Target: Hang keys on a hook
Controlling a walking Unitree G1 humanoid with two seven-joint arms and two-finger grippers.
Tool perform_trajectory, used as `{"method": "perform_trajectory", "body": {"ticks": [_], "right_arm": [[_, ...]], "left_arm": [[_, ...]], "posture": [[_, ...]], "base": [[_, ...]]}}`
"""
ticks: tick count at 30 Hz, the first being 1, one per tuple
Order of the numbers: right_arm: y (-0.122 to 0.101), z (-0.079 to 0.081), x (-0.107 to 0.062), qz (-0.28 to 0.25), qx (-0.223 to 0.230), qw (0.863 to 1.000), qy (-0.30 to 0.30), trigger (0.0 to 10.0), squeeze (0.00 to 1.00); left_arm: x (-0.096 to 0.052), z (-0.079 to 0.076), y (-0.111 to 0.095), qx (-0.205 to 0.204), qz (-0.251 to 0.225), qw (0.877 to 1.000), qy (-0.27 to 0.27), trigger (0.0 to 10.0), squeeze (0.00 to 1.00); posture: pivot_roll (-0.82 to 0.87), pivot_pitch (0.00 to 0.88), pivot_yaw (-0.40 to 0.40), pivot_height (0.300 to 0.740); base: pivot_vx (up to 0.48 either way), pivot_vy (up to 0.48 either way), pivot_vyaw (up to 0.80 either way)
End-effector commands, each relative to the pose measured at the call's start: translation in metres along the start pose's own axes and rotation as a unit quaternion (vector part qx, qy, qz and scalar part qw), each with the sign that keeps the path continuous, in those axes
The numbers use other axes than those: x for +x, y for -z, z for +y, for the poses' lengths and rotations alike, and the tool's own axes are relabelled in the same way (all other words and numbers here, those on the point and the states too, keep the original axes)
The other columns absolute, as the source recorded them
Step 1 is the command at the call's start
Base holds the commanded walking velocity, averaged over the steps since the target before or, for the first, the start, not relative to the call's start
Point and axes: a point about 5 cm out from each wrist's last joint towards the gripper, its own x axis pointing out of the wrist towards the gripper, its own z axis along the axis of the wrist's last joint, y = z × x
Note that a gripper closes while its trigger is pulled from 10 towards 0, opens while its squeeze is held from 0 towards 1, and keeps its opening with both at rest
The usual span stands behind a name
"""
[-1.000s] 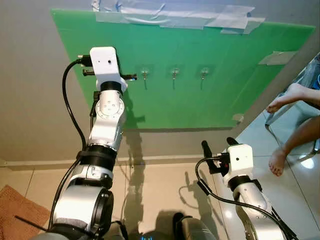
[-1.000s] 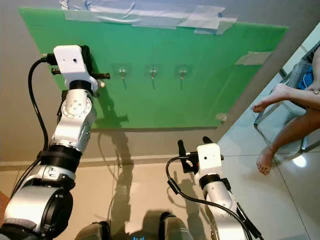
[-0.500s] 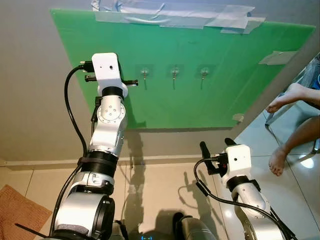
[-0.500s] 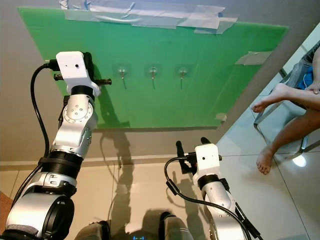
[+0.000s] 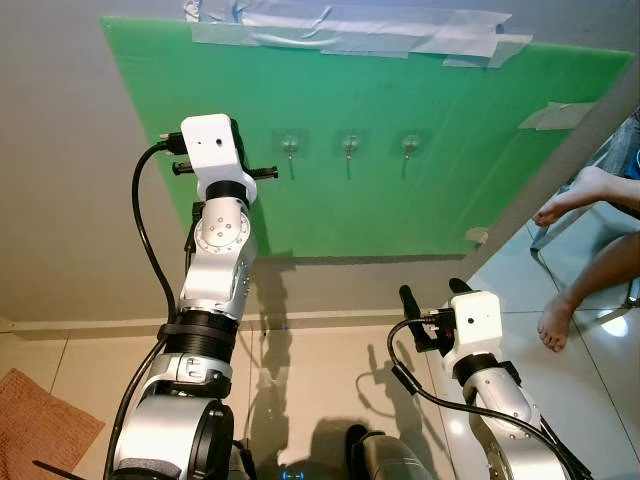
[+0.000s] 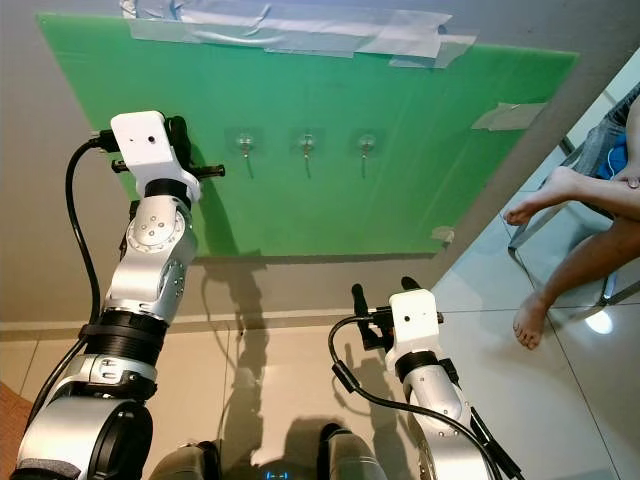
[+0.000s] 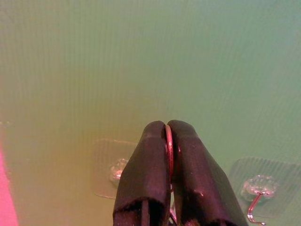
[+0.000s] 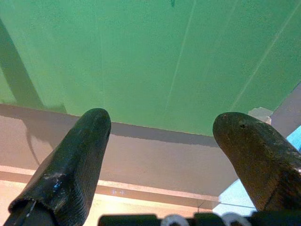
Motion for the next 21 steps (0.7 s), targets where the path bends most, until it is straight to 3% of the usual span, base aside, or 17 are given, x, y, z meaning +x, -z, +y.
{"method": "perform_trajectory", "body": {"ticks": [1, 10, 18, 21], "right_arm": [[0.0, -0.002, -0.001, 0.004, -0.005, 1.0, 0.001, 10.0, 0.0], [0.001, -0.002, -0.002, 0.005, -0.002, 1.0, 0.004, 10.0, 0.0], [0.001, 0.0, 0.001, 0.005, -0.001, 1.0, -0.003, 10.0, 0.0], [0.001, 0.0, 0.002, 0.005, -0.002, 1.0, -0.003, 10.0, 0.0]], "left_arm": [[0.003, 0.001, -0.006, -0.006, -0.004, 1.0, 0.009, 0.0, 0.0], [-0.011, 0.021, 0.007, -0.016, 0.032, 0.999, 0.005, 0.0, 0.0], [-0.012, 0.014, -0.001, -0.075, 0.011, 0.996, 0.049, 0.0, 0.0], [-0.012, 0.015, -0.003, -0.077, 0.011, 0.996, 0.054, 0.0, 0.0]], "posture": [[-0.2, 0.168, -0.032, 0.74], [-0.2, 0.168, -0.023, 0.74], [-0.18, 0.168, -0.029, 0.74], [-0.18, 0.169, -0.03, 0.74]], "base": [[0.0, 0.0, 0.0], [0.0, 0.0, 0.0], [0.0, 0.0, 0.0], [0.0, 0.0, 0.0]]}}
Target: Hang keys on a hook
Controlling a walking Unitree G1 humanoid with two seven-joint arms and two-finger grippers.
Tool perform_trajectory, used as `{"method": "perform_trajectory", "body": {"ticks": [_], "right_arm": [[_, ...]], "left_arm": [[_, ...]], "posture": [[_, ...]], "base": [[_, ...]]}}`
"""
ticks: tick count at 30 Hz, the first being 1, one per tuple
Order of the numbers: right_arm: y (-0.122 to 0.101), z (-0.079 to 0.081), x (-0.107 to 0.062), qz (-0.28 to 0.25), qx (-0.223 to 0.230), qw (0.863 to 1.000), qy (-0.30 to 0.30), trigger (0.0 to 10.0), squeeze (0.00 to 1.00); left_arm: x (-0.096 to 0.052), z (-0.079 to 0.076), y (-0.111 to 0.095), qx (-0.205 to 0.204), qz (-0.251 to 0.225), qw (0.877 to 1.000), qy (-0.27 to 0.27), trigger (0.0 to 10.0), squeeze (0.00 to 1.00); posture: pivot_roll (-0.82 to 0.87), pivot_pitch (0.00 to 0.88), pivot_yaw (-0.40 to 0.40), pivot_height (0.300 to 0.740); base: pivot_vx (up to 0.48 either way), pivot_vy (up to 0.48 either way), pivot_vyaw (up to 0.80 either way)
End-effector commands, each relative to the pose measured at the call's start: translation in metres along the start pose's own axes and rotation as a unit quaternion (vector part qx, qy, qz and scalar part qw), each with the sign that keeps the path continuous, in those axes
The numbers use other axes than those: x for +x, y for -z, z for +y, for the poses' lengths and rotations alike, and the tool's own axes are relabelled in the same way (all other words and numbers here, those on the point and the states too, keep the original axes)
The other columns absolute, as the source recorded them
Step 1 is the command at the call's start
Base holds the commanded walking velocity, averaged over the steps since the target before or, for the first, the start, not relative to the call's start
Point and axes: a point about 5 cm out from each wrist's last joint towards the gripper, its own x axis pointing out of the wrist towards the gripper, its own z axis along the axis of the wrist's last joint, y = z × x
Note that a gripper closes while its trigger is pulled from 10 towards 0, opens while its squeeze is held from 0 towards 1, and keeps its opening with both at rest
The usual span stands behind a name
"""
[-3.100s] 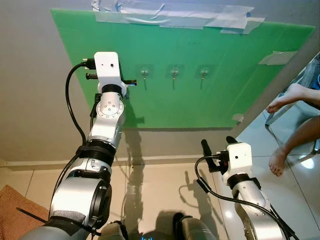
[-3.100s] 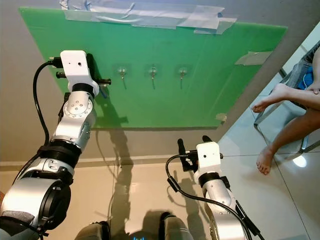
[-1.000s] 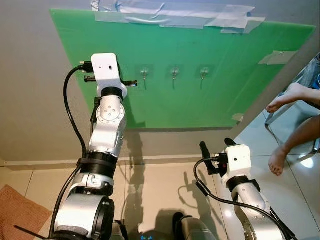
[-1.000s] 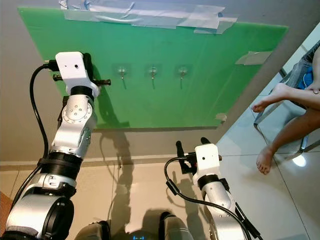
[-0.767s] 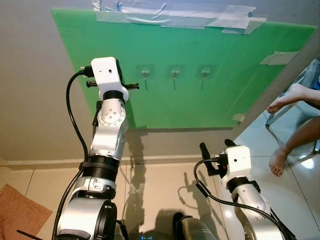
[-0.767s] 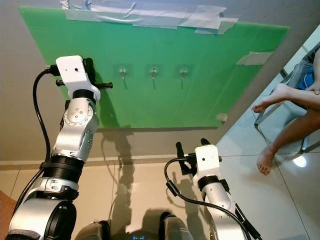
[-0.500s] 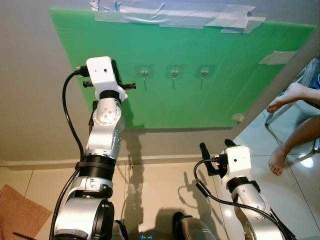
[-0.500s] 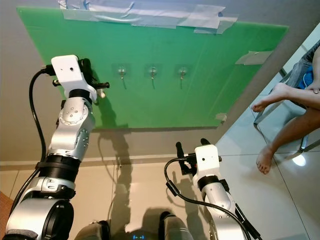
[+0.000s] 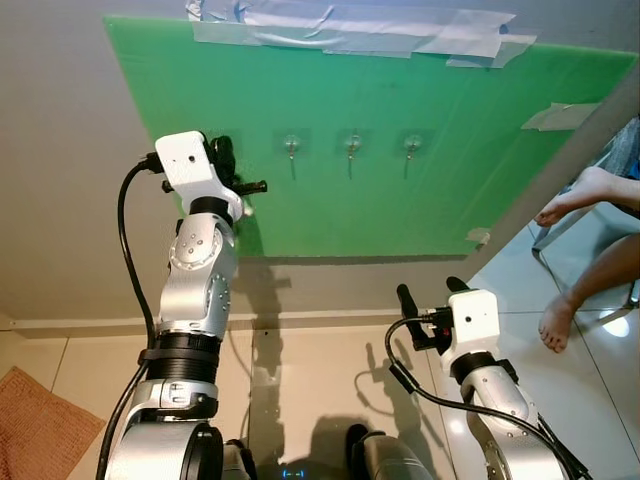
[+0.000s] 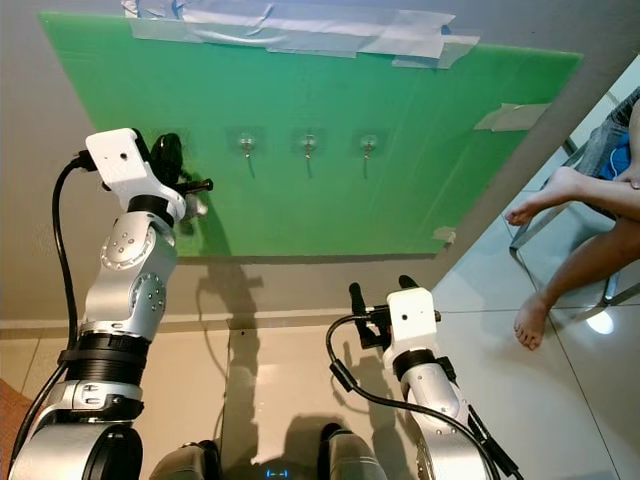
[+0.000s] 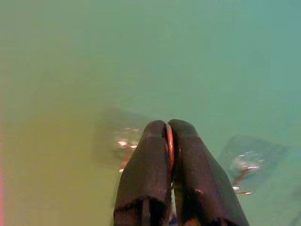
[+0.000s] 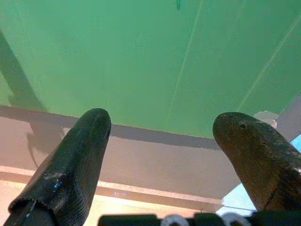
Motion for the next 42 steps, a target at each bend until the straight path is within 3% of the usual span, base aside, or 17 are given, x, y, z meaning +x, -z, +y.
{"method": "perform_trajectory", "body": {"ticks": [1, 10, 42], "right_arm": [[0.004, -0.003, -0.001, 0.01, -0.003, 1.0, 0.001, 10.0, 0.0], [0.004, -0.003, -0.002, 0.01, -0.001, 1.0, 0.004, 10.0, 0.0], [0.006, -0.004, -0.004, 0.01, -0.004, 1.0, 0.01, 10.0, 0.0]], "left_arm": [[0.0, -0.002, -0.008, -0.001, -0.013, 1.0, 0.009, 0.0, 0.0], [-0.001, 0.0, -0.007, 0.015, -0.009, 1.0, 0.015, 0.0, 0.0], [0.025, 0.005, -0.006, 0.109, -0.016, 0.994, 0.013, 0.0, 0.0]], "posture": [[-0.18, 0.168, -0.029, 0.74], [-0.18, 0.169, -0.026, 0.74], [-0.2, 0.149, -0.013, 0.74]], "base": [[0.0, 0.0, 0.0], [0.0, 0.0, 0.0], [0.0, 0.0, 0.0]]}}
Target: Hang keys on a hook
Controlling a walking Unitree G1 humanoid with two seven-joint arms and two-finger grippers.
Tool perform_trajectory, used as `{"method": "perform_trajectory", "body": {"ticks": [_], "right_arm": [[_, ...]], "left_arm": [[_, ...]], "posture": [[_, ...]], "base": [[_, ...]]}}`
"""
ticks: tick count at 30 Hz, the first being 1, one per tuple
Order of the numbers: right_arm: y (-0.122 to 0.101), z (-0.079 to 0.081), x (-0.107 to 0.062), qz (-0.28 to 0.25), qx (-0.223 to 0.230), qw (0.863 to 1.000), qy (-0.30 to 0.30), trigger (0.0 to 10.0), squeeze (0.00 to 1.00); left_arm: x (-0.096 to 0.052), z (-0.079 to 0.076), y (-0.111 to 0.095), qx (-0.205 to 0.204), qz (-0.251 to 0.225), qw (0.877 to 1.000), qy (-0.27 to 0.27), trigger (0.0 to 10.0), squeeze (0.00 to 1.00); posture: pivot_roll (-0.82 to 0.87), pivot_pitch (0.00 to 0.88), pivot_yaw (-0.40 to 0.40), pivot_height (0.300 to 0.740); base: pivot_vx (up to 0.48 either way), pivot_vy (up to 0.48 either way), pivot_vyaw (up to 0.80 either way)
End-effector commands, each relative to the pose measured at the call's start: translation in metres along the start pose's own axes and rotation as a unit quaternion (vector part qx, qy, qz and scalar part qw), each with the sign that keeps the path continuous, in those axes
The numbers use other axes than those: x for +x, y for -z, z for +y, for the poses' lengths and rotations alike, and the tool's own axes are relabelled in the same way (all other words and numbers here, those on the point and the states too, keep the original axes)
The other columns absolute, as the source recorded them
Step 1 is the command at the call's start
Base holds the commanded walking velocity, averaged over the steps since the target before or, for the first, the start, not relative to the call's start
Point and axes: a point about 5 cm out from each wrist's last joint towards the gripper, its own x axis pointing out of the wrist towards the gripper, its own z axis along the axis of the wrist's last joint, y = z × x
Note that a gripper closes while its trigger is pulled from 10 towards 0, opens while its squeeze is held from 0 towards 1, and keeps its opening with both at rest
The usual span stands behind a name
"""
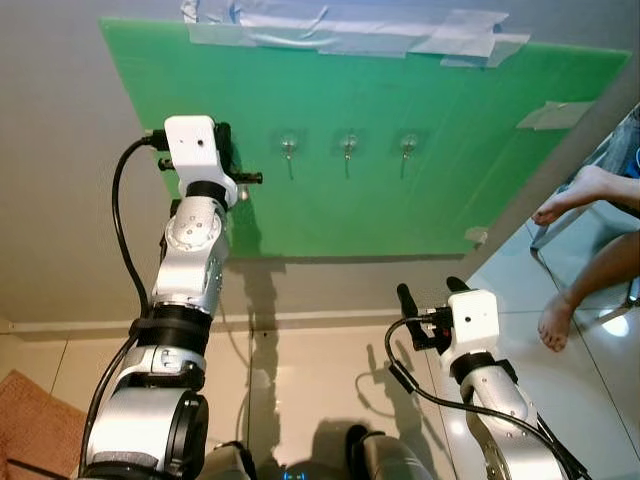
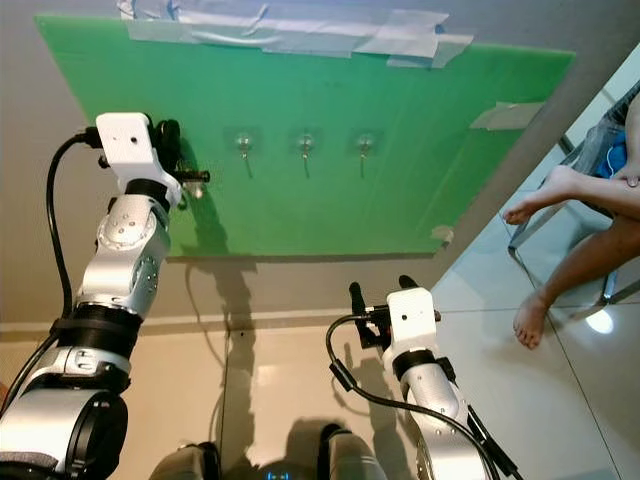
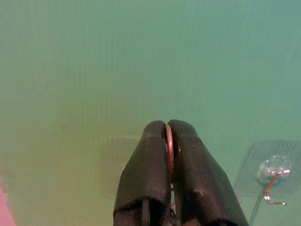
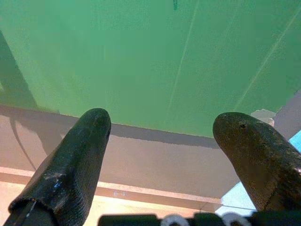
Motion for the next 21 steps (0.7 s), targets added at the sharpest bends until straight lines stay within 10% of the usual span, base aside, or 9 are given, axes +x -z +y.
{"method": "perform_trajectory", "body": {"ticks": [1, 11, 21], "right_arm": [[0.004, -0.004, -0.003, 0.007, -0.004, 1.0, 0.008, 10.0, 0.0], [0.004, -0.004, -0.004, 0.008, -0.003, 1.0, 0.01, 10.0, 0.0], [0.004, -0.003, -0.007, 0.008, 0.001, 1.0, 0.015, 10.0, 0.0]], "left_arm": [[0.004, -0.002, -0.007, 0.01, -0.016, 1.0, 0.002, 0.0, 0.0], [0.009, -0.003, -0.012, 0.021, -0.031, 0.999, 0.004, 0.0, 0.0], [-0.02, -0.01, -0.01, -0.002, -0.004, 0.996, 0.088, 0.0, 0.0]], "posture": [[-0.21, 0.152, -0.013, 0.74], [-0.21, 0.155, -0.012, 0.74], [-0.19, 0.172, 0.01, 0.74]], "base": [[0.0, 0.0, 0.0], [0.0, 0.0, 0.0], [0.0, 0.0, 0.0]]}}
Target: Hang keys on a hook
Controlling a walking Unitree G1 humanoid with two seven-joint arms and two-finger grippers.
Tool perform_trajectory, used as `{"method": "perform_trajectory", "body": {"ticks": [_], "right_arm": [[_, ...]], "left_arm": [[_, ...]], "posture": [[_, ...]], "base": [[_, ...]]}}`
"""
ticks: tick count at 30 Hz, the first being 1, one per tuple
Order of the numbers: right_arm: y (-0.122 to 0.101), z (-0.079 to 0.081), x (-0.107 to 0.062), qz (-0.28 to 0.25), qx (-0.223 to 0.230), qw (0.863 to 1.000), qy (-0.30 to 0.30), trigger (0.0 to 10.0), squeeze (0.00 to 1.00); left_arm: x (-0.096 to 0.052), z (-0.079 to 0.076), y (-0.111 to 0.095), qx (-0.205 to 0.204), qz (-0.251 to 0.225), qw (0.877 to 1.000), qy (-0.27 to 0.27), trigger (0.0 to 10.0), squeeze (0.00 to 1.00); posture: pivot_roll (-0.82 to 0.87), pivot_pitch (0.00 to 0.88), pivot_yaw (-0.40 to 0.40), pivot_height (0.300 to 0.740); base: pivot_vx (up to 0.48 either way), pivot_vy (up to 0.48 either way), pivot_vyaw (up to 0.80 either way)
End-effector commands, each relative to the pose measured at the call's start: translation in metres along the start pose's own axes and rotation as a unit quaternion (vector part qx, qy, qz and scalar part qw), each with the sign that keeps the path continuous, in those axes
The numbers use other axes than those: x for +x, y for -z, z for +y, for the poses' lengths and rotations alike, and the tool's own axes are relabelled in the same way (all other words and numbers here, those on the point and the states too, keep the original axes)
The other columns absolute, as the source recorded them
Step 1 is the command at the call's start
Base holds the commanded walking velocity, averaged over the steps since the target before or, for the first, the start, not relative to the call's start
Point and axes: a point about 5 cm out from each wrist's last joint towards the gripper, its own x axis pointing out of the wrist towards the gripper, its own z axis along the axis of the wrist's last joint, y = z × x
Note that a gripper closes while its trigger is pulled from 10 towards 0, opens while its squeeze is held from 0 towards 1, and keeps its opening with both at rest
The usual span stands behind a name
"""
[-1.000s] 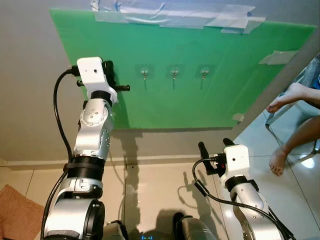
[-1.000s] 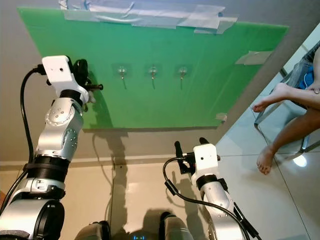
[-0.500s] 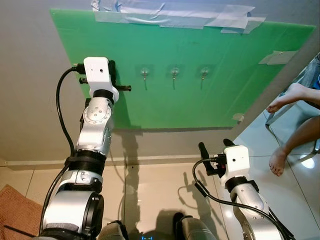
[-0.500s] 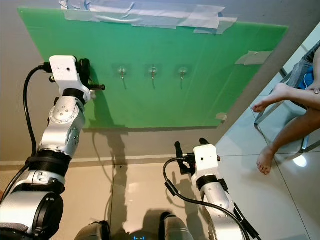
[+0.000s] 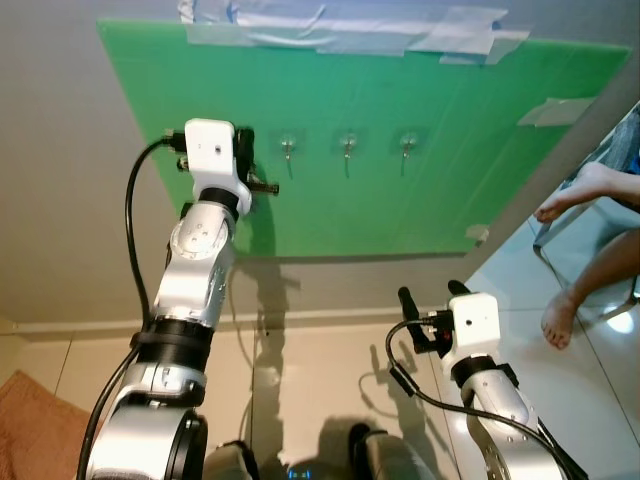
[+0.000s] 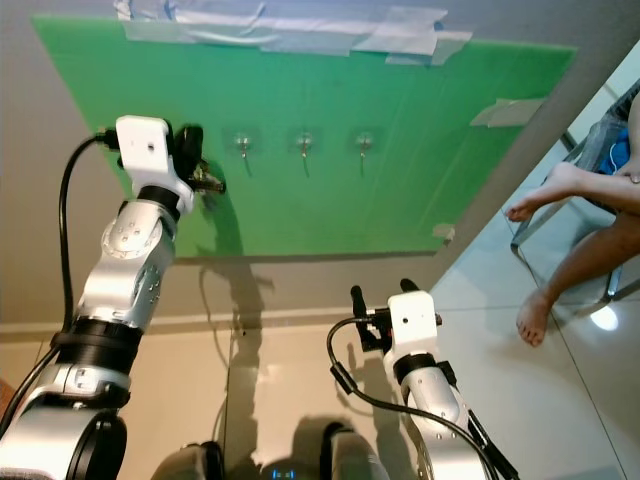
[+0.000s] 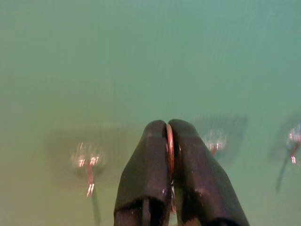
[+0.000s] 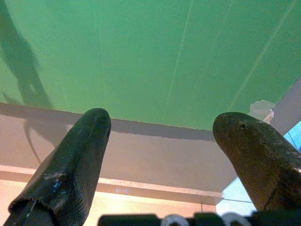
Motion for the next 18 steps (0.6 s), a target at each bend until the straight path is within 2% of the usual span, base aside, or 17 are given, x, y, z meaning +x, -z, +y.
{"method": "perform_trajectory", "body": {"ticks": [1, 6, 7, 9, 11, 13, 14, 16, 17, 18], "right_arm": [[0.001, -0.003, -0.004, 0.003, -0.001, 1.0, 0.01, 10.0, 0.0], [0.003, -0.002, -0.003, 0.005, 0.001, 1.0, 0.005, 10.0, 0.0], [0.003, -0.002, -0.003, 0.005, 0.001, 1.0, 0.005, 10.0, 0.0], [0.002, -0.001, -0.001, 0.003, 0.003, 1.0, 0.003, 10.0, 0.0], [0.0, -0.002, 0.002, -0.001, 0.011, 1.0, 0.006, 10.0, 0.0], [-0.003, -0.005, 0.006, -0.004, 0.03, 0.999, 0.017, 10.0, 0.0], [-0.005, -0.006, 0.008, -0.007, 0.032, 0.999, 0.019, 10.0, 0.0], [-0.005, -0.006, 0.008, -0.007, 0.032, 0.999, 0.019, 10.0, 0.0], [-0.007, -0.007, 0.012, -0.014, 0.029, 0.999, 0.02, 10.0, 0.0], [-0.008, -0.007, 0.014, -0.015, 0.027, 0.999, 0.019, 10.0, 0.0]], "left_arm": [[-0.007, 0.003, -0.011, 0.005, -0.013, 1.0, 0.013, 0.0, 0.0], [-0.024, 0.005, -0.02, 0.019, -0.021, 0.999, 0.046, 0.0, 0.0], [-0.024, 0.005, -0.02, 0.019, -0.021, 0.999, 0.046, 0.0, 0.0], [-0.033, 0.004, -0.018, 0.019, -0.015, 0.997, 0.068, 0.0, 0.0], [-0.046, 0.005, -0.011, 0.001, 0.005, 0.996, 0.093, 0.0, 0.0], [-0.058, 0.011, -0.005, -0.005, 0.002, 0.996, 0.095, 0.0, 0.0], [-0.064, 0.014, -0.003, 0.022, -0.01, 0.995, 0.092, 0.0, 0.0], [-0.064, 0.014, -0.003, 0.022, -0.01, 0.995, 0.092, 0.0, 0.0], [-0.075, 0.018, 0.002, 0.086, -0.032, 0.993, 0.081, 0.0, 0.0], [-0.078, 0.018, 0.004, 0.11, -0.041, 0.99, 0.077, 0.0, 0.0]], "posture": [[-0.18, 0.172, 0.012, 0.74], [-0.15, 0.173, 0.012, 0.74], [-0.15, 0.173, 0.012, 0.74], [-0.14, 0.17, 0.012, 0.74], [-0.13, 0.169, 0.011, 0.74], [-0.13, 0.166, 0.01, 0.74], [-0.13, 0.16, 0.009, 0.74], [-0.13, 0.16, 0.009, 0.74], [-0.12, 0.153, 0.008, 0.74], [-0.12, 0.153, 0.008, 0.74]], "base": [[0.0, 0.0, 0.0], [0.0, 0.0, 0.0], [0.0, 0.0, 0.0], [0.0, 0.0, 0.0], [0.0, 0.0, 0.0], [0.0, 0.0, 0.0], [0.0, 0.0, 0.0], [0.0, 0.0, 0.0], [0.0, 0.0, 0.0], [0.0, 0.0, 0.0]]}}
